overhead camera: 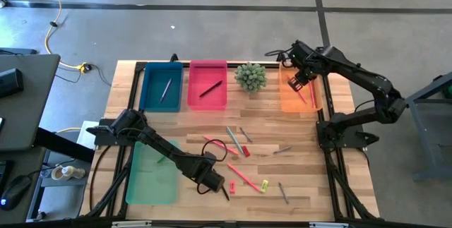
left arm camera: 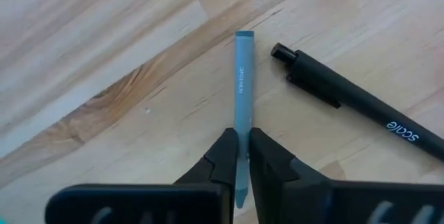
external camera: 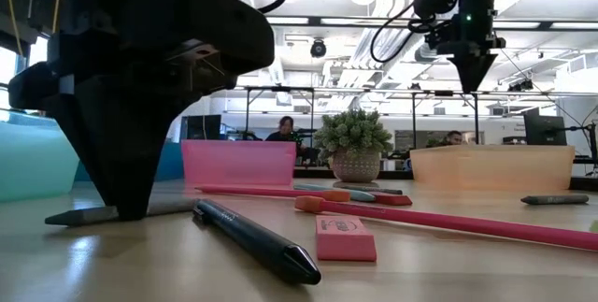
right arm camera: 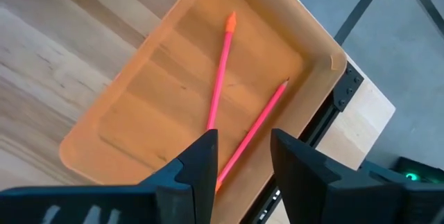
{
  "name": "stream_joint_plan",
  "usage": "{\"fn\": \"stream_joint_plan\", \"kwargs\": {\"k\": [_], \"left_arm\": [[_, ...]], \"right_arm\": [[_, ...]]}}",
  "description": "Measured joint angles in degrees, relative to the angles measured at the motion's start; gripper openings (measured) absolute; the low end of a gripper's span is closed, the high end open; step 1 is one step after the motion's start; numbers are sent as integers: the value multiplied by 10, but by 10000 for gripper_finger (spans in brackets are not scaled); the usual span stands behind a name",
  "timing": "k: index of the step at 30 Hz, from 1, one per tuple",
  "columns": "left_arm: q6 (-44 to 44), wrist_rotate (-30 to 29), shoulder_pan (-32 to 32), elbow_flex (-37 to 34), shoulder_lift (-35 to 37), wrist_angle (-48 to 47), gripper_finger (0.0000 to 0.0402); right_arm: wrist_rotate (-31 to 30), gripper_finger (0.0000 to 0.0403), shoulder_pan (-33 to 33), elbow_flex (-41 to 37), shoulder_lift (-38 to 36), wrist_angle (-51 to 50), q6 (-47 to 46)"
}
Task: Sort crayons/erasers/pens/pencils in bins
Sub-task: Put the gray crayon into the blue bin
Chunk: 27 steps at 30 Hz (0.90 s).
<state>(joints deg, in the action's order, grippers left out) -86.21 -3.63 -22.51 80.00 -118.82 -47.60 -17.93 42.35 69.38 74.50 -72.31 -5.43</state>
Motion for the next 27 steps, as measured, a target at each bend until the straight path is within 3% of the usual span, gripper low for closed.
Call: {"fn": "stream_joint_plan", "kwargs": {"k": [9,22,27], "left_arm": [[14,-32,2,-4,62,-17,3],[35,-218,47,-3,250,-103,3],[65,-253,66,-2,317,-114,3]], "right_arm": [[2,124,0,0,-26,-3,5],[8,124,0,0,-79,-3,4],[12,124,-3,0,-90,-3,3]]}}
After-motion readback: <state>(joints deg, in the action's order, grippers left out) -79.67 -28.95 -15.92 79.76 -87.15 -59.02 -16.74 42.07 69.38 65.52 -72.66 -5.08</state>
